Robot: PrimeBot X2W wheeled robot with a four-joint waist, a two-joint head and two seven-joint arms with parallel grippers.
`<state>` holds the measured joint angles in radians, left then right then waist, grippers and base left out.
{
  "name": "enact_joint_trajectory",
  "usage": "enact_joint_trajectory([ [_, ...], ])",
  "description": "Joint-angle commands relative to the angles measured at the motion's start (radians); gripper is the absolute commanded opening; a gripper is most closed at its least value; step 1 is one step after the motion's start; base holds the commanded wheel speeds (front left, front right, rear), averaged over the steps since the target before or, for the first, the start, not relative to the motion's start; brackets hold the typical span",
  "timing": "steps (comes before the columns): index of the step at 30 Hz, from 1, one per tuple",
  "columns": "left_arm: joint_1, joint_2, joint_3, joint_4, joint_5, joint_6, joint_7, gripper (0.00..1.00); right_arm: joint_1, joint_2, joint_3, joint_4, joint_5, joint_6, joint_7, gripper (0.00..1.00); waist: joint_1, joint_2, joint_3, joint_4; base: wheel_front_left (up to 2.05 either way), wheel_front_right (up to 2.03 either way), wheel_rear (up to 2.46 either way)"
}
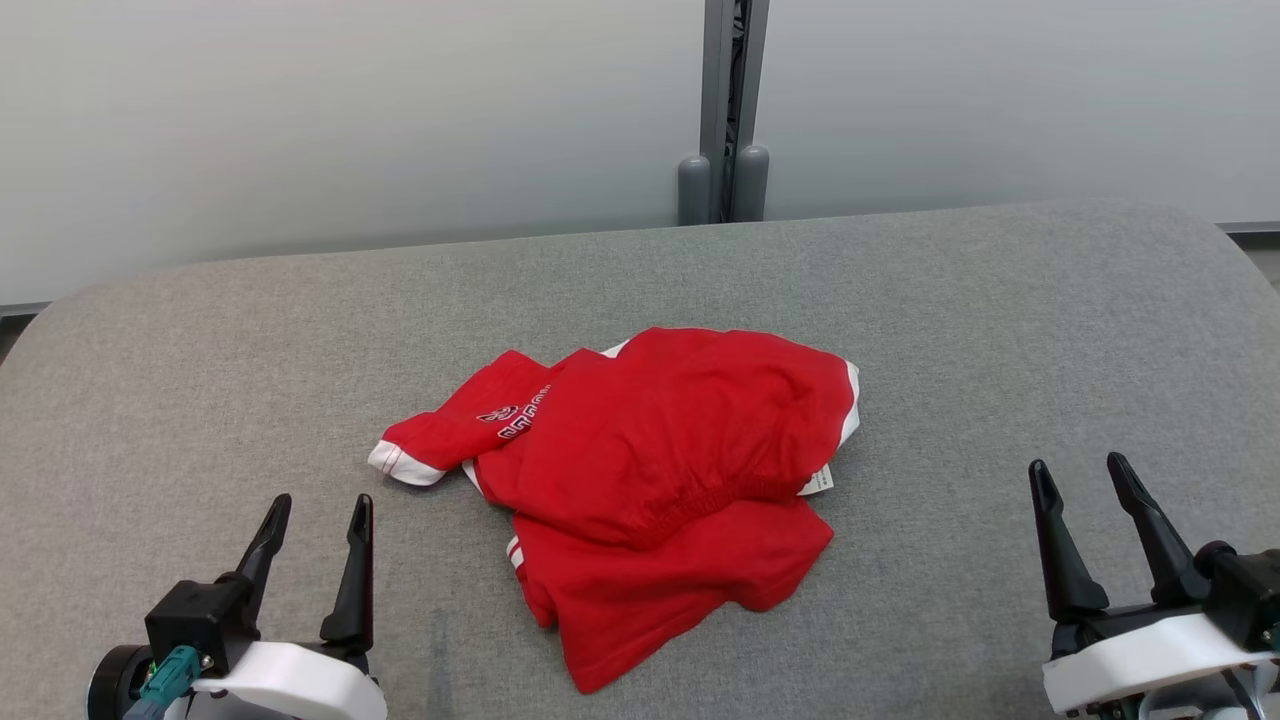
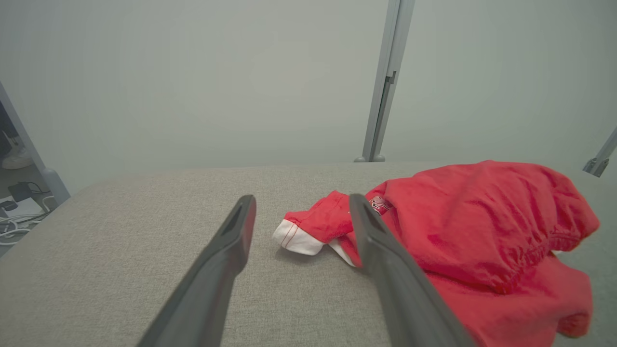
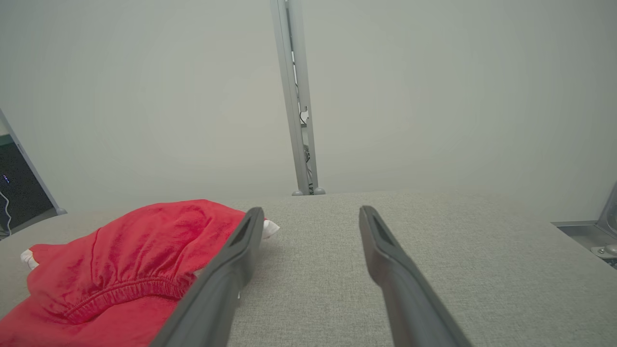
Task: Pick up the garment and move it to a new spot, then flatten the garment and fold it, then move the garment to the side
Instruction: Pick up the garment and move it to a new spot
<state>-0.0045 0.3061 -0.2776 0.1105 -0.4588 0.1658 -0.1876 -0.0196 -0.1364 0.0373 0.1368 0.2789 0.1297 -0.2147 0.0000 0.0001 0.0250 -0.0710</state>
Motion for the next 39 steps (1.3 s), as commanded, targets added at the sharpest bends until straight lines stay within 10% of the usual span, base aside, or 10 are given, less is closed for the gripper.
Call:
enact_joint_trajectory([
  [1,0.003,0.009,0.0,-0.003,0.0,0.005,0.0,1.0,0.004,-0.003,-0.005,-0.008,-0.008,0.002,0.003,1.0,0.0,-0.0001,0.001,0.001,0.0,0.0,0.0],
  [19,-0.102,0.005,-0.031,-0.025,0.013,-0.001,0.038,1.0,-0.027,0.003,-0.013,-0.016,0.002,0.002,-0.006,1.0,0.0,-0.0001,0.055,0.009,0.0,0.0,0.0],
  [39,-0.445,-0.108,-0.316,0.221,0.037,-0.207,0.356,1.0,-0.109,0.002,0.031,0.02,0.028,0.002,-0.035,1.0,0.0,-0.0001,0.181,-0.068,0.0,0.0,0.0],
])
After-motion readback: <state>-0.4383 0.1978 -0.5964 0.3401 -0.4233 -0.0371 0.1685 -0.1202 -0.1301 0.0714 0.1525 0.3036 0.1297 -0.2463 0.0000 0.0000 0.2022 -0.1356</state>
